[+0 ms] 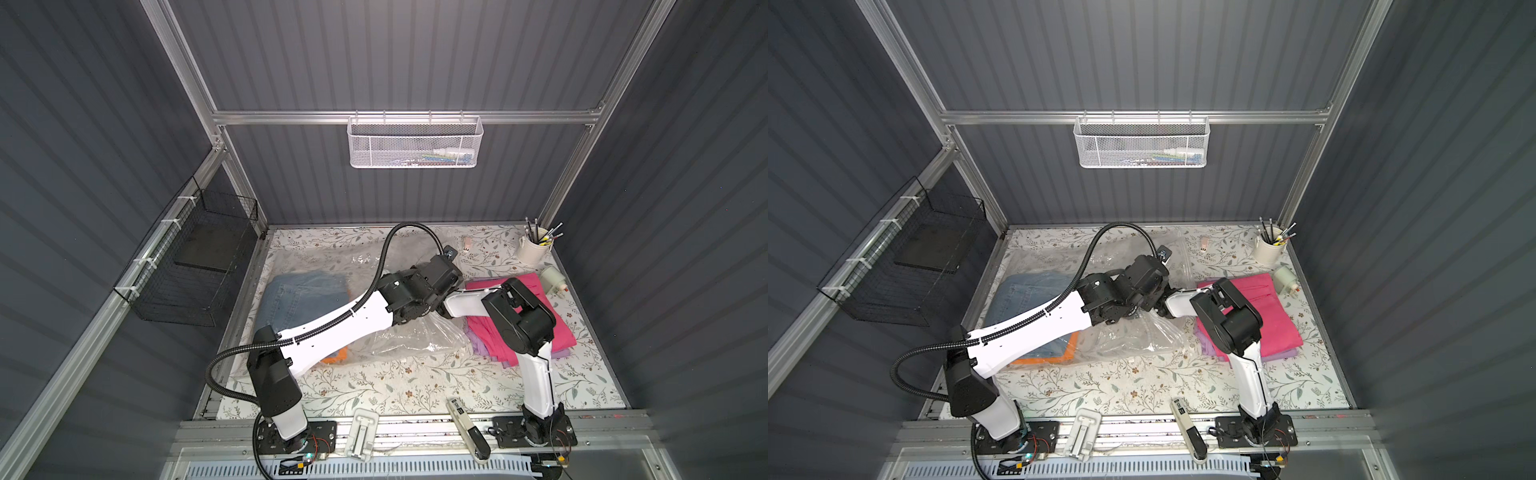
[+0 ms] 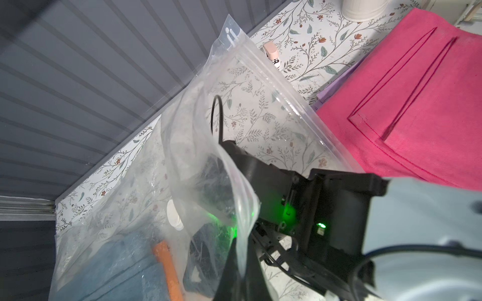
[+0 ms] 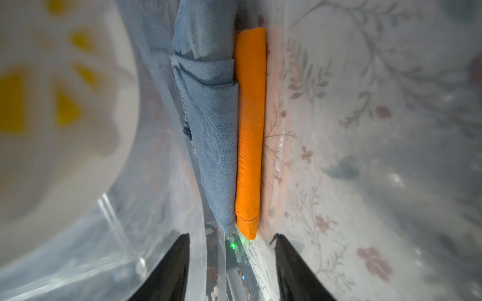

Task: Take the trousers out of the vacuum bag
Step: Move the trousers from the vacuum bag.

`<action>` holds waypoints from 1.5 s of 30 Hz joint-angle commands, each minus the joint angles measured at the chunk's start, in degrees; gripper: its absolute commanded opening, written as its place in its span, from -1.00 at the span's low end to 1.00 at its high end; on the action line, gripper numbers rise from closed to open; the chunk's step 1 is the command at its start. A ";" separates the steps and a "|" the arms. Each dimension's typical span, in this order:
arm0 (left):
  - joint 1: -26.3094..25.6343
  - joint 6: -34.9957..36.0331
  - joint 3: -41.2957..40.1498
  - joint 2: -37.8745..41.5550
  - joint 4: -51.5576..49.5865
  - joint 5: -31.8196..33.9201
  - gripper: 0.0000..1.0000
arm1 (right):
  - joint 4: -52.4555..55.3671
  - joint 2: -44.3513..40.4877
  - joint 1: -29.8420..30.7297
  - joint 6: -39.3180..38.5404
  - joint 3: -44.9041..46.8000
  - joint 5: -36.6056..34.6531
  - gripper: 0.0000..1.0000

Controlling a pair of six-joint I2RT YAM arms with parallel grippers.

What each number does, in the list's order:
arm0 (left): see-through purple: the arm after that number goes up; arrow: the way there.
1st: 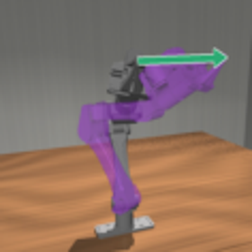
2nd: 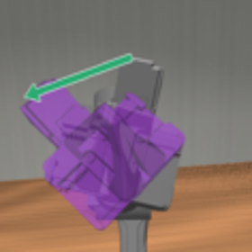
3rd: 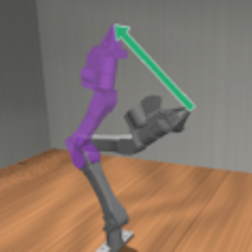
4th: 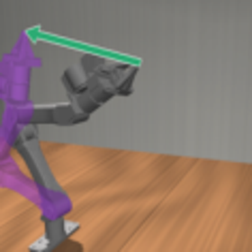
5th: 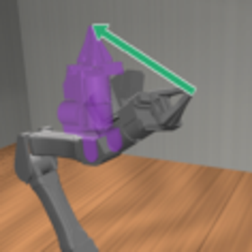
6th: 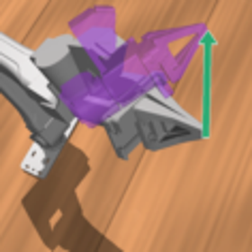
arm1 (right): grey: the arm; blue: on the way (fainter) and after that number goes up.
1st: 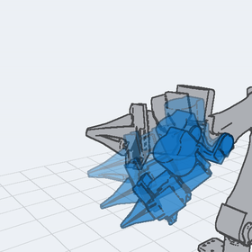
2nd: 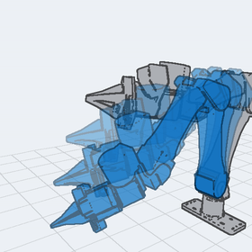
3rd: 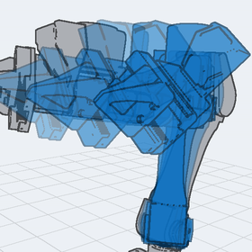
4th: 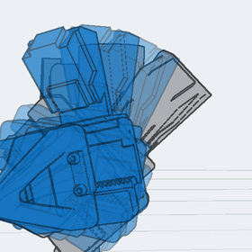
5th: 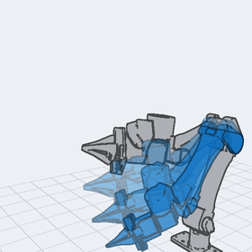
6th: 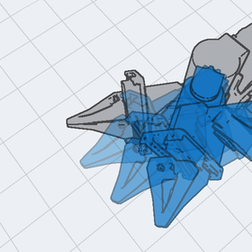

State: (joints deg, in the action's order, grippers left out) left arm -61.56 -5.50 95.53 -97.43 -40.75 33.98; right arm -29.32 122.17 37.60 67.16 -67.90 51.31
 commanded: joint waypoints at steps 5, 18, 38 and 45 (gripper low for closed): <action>-0.84 1.32 2.33 -0.62 1.55 1.43 -1.00 | -4.29 4.16 2.38 2.63 -4.51 1.29 0.10; -1.28 0.32 1.07 -0.68 1.68 1.44 -1.00 | -7.18 10.12 5.55 4.80 -10.31 1.10 0.10; -1.46 -1.36 -0.76 0.14 1.73 1.27 -1.00 | -4.93 15.12 8.27 4.14 -16.25 0.20 0.06; -1.46 -1.45 -1.22 0.65 1.90 1.11 -1.00 | -1.07 14.73 8.28 1.16 -15.70 -0.87 0.06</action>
State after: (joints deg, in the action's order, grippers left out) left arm -62.59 -6.22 94.98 -97.43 -39.62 34.81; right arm -32.16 136.42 45.47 70.41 -83.07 51.11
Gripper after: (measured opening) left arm 0.049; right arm 0.529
